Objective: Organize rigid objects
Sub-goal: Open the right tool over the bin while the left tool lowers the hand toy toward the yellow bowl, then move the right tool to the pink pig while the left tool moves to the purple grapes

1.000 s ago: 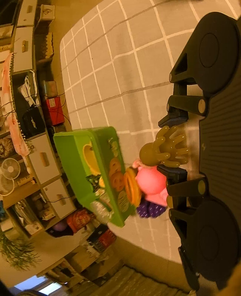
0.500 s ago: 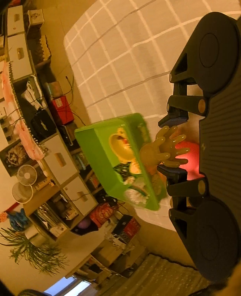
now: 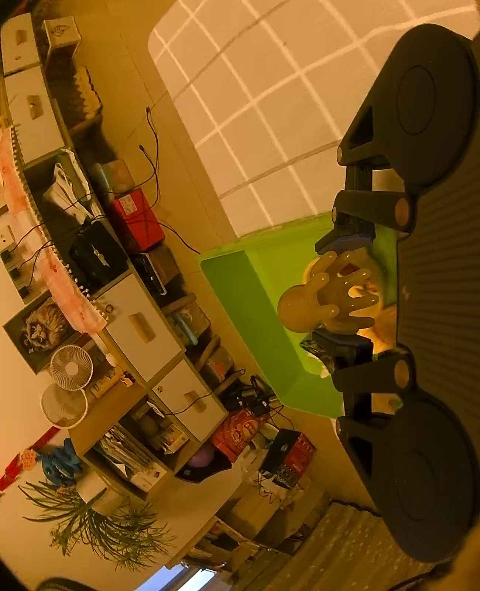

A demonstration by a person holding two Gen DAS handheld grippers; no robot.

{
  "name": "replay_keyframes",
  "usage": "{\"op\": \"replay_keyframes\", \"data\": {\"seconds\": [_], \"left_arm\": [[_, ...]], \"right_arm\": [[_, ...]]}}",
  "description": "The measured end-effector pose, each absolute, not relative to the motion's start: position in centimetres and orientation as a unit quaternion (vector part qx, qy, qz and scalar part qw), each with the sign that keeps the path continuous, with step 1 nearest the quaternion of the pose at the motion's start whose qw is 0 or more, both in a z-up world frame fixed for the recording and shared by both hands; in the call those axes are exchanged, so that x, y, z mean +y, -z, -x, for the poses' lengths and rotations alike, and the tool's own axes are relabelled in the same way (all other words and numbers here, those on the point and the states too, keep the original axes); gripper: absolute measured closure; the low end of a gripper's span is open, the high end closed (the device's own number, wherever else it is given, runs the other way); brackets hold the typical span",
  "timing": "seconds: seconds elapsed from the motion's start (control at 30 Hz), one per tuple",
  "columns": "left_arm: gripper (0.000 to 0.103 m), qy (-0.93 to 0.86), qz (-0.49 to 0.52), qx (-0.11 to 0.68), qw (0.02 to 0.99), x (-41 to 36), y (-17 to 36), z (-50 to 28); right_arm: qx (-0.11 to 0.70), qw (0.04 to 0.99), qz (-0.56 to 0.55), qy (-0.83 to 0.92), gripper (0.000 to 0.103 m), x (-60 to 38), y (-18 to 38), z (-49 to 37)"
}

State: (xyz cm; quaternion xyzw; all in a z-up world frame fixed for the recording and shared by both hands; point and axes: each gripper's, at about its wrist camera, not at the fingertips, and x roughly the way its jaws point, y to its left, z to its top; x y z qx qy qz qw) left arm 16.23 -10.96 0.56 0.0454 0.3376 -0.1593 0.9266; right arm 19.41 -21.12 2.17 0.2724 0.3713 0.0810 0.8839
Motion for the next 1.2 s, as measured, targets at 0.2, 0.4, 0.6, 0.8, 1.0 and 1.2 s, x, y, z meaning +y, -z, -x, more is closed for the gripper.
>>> {"op": "replay_keyframes", "data": {"seconds": [0.2, 0.4, 0.6, 0.8, 1.0, 1.2], "left_arm": [[0.054, 0.139, -0.053, 0.351, 0.924, -11.4, 1.1, -18.2], [0.054, 0.126, -0.032, 0.365, 0.922, -10.5, 1.5, -19.1], [0.038, 0.122, -0.027, 0.356, 0.926, -10.2, 1.3, -18.8], [0.026, 0.121, -0.028, 0.339, 0.933, -10.2, 0.6, -17.7], [0.022, 0.115, -0.029, 0.335, 0.935, -10.4, -0.3, -16.3], [0.02, 0.117, -0.018, 0.332, 0.936, -9.9, -1.3, -14.4]], "right_arm": [[0.389, 0.884, -0.249, -0.067, 0.084, -20.0, -0.8, -21.4], [0.395, 0.886, -0.236, -0.059, 0.084, -19.6, -0.3, -22.1], [0.393, 0.881, -0.255, -0.066, 0.074, -19.7, -0.5, -21.9], [0.389, 0.887, -0.24, -0.068, 0.066, -19.4, -1.4, -21.2], [0.386, 0.89, -0.234, -0.067, 0.062, -19.3, -2.7, -19.8], [0.384, 0.892, -0.23, -0.063, 0.06, -19.3, -3.9, -17.9]]}}
